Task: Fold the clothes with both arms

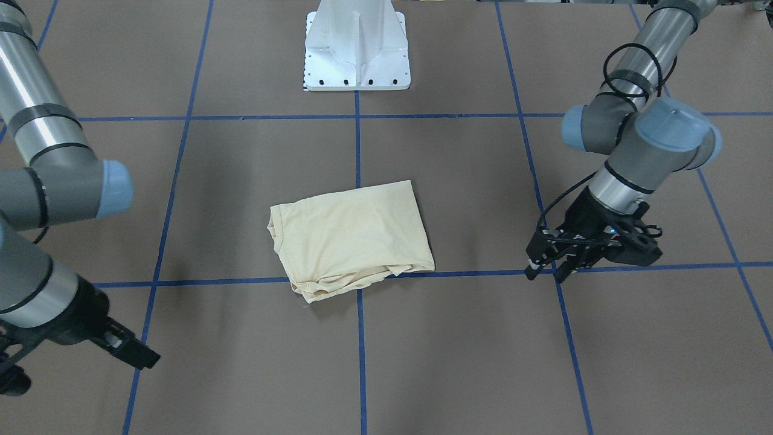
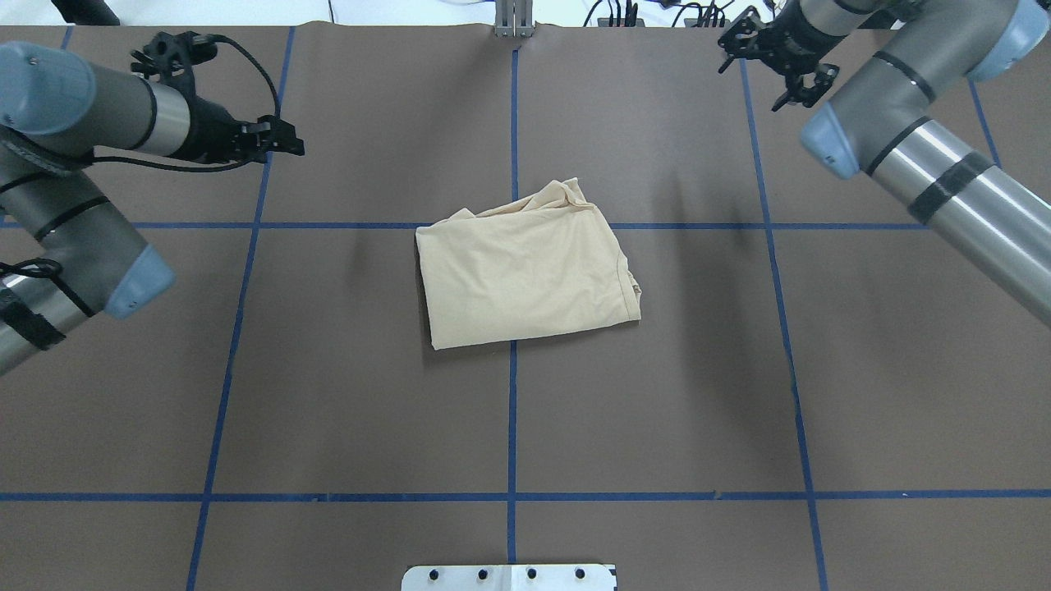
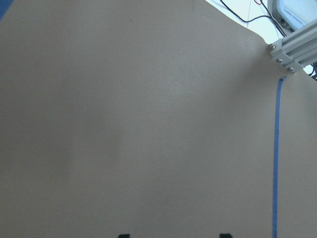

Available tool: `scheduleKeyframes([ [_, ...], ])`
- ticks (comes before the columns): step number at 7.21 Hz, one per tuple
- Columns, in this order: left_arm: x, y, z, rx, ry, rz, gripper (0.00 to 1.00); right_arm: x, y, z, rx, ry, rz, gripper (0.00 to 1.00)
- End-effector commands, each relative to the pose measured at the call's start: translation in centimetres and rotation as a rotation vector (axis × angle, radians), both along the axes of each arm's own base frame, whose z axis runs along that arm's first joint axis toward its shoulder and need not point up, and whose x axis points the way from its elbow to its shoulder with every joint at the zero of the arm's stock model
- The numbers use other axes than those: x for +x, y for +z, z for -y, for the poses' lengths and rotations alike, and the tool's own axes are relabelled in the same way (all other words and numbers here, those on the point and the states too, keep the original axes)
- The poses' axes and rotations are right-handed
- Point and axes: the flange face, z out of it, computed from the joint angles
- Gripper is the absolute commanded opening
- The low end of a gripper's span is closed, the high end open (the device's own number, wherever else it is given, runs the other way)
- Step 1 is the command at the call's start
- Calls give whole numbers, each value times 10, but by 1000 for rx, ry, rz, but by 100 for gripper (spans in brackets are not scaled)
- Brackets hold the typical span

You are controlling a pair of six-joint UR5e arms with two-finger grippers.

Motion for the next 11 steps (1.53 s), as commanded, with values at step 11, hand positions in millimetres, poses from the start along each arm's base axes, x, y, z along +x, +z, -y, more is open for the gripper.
scheduleKeyframes([
  [11,-338,181,-1,121,202,441,100,292,210,-164,289,-506,-179,100],
])
